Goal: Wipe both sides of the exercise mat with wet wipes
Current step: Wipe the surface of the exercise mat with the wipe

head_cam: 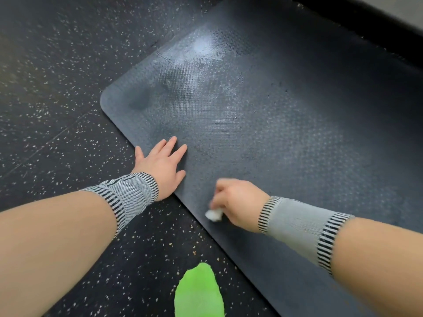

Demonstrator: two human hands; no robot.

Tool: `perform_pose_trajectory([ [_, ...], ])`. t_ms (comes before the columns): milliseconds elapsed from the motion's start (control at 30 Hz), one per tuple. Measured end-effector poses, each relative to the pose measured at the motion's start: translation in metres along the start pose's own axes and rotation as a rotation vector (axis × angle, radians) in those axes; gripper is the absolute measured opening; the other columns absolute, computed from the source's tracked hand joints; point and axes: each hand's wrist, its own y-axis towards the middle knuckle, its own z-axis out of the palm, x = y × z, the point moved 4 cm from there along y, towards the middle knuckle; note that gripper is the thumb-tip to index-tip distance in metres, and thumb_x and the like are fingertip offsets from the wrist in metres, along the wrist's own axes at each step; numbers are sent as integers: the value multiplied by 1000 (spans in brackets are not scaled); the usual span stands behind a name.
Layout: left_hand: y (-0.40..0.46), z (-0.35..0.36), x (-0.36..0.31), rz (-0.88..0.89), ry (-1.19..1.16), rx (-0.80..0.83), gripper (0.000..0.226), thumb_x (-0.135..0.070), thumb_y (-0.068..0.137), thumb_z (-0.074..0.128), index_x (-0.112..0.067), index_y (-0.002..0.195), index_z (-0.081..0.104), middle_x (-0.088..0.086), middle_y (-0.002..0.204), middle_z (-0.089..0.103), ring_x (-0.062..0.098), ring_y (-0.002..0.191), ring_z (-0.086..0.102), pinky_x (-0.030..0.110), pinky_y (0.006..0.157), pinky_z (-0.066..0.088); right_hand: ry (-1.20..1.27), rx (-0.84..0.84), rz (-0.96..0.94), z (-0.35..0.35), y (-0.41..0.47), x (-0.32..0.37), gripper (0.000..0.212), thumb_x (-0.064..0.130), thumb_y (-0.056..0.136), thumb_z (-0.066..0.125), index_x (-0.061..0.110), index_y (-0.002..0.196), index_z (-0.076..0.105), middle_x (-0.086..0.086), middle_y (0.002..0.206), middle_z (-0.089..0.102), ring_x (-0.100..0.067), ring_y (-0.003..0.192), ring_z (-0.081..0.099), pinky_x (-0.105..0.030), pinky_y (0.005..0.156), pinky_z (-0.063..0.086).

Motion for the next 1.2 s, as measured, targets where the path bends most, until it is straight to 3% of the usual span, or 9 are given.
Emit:
perform_pose_trajectory([
  [100, 0, 2, 3, -30, -29, -10, 60, -42, 104, 30, -33, 156, 1, -6, 164, -10, 16, 151, -4, 65, 115, 7, 77, -180, 30, -3, 34, 21, 32, 13, 89, 56, 23, 119, 64, -2, 115, 49, -23, 107, 48, -30, 90, 43],
  [367, 2, 3, 27, -125, -79, -40, 63, -43, 103, 32, -29, 156, 1, -6, 164, -10, 16, 151, -7, 65, 115, 8, -137, 264, -156, 13, 10, -1, 34, 12, 87, 57, 24, 118, 64, -1, 118, 48, -23, 108, 51, -30, 89, 44],
  [533, 6, 0, 23, -84, -88, -63, 64, -44, 102, 33, -31, 156, 2, -6, 164, -12, 16, 151, -8, 65, 115, 7, -20, -94, -5, -15, 52, 4, 27, 25, 94, 51, 24, 118, 65, -3, 117, 49, -24, 107, 50, -32, 91, 43],
  [733, 13, -10, 5, -5, -76, -86, 63, -44, 102, 36, -34, 156, 4, -6, 164, -11, 16, 151, -7, 65, 114, 6, -184, 84, -171, 4, 33, -8, 36, 12, 83, 60, 23, 117, 63, -1, 119, 45, -24, 107, 46, -32, 87, 43],
  [800, 16, -11, 0, 9, -78, -96, 62, -44, 102, 36, -36, 155, 5, -6, 164, -10, 16, 151, -7, 66, 114, 6, -167, 26, -66, -7, 24, -40, 34, 13, 80, 63, 25, 112, 64, -1, 115, 47, -25, 105, 49, -30, 83, 43],
  [967, 24, -17, -16, 51, -72, -92, 60, -43, 102, 34, -40, 155, 5, -6, 164, -9, 18, 151, -7, 68, 113, 7, 34, -490, 549, -35, 9, -100, 28, 11, 84, 55, 19, 106, 70, -7, 111, 53, -29, 103, 54, -27, 85, 40],
  [1033, 27, -19, -18, 52, -64, -89, 59, -42, 103, 34, -41, 154, 5, -7, 164, -10, 18, 151, -8, 68, 113, 7, 99, -468, 404, -15, 19, -62, 25, 6, 77, 58, 19, 94, 70, -9, 102, 57, -33, 100, 58, -32, 85, 47],
  [1133, 30, -20, -21, 52, -60, -82, 59, -41, 103, 33, -41, 154, 4, -6, 164, -10, 18, 151, -8, 68, 113, 7, 70, -349, 11, 11, 19, -3, 22, -1, 68, 68, 9, 89, 68, -13, 85, 56, -34, 76, 59, -39, 63, 54],
  [1200, 30, -20, -26, 65, -63, -77, 60, -41, 103, 34, -41, 154, 4, -6, 164, -11, 18, 151, -9, 68, 113, 6, 10, -206, -102, 6, 13, -6, 20, 6, 84, 54, 8, 100, 65, -15, 98, 55, -35, 89, 55, -39, 73, 50],
])
